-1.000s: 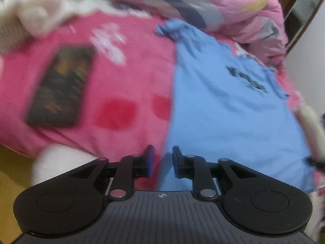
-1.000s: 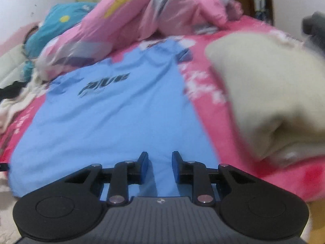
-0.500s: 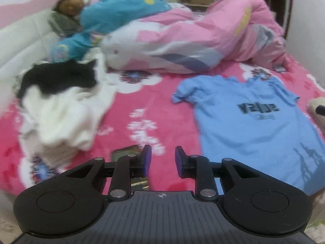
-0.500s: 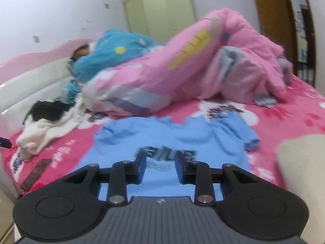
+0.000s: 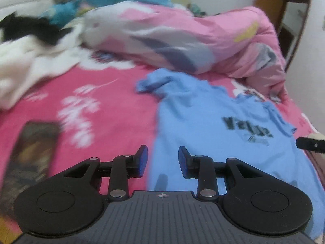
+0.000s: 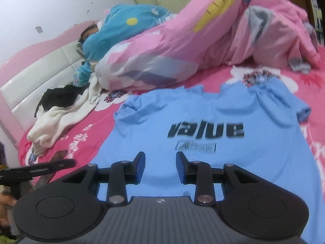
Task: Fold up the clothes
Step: 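Open both tools, release the hem and raise them over the shirt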
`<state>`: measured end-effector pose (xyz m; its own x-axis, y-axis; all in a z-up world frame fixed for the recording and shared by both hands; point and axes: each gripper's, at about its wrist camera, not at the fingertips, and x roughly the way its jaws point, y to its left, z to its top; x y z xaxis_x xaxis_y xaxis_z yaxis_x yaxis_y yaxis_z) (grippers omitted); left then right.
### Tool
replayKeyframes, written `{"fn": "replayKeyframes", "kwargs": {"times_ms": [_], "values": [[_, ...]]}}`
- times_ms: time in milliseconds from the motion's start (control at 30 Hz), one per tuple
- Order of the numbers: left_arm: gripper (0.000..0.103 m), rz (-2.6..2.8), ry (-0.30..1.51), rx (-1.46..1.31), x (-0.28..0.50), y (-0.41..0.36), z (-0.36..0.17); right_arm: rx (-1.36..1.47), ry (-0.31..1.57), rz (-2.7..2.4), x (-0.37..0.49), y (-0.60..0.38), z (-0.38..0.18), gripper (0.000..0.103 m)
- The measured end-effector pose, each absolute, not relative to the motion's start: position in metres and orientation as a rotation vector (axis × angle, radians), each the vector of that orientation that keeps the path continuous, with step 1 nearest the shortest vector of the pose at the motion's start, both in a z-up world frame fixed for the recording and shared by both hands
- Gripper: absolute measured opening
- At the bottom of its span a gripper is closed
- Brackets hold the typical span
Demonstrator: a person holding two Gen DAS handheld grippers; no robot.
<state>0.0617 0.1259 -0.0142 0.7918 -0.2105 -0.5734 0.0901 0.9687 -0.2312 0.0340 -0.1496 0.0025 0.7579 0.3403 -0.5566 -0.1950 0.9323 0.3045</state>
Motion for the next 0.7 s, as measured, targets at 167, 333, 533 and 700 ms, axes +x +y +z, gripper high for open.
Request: {"fn": "replayKeyframes", "kwargs": {"times_ms": [167,333,533,700], "values": [[0.033,-0.189,0.602,-0.195,0.101,0.102,-0.022,0.192,0.595,0.273,0.06,-0.147,0.021,0.035],[0.033,-0.226,0.583,-0.188,0.123,0.093,-0.033,0.144,0.553,0.331,0.113,-0.125,0.04,0.035],[0.033,-0.269,0.65,-0.244,0.134,0.1,-0.063,0.018,0.571,0.514,0.183,-0.06,0.042,0.041],[0.033,-0.308,0.664,-0.356,0.138,0.118,-0.069,-0.161,0.657,0.648,0.242,0.01,0.014,0.043]]}}
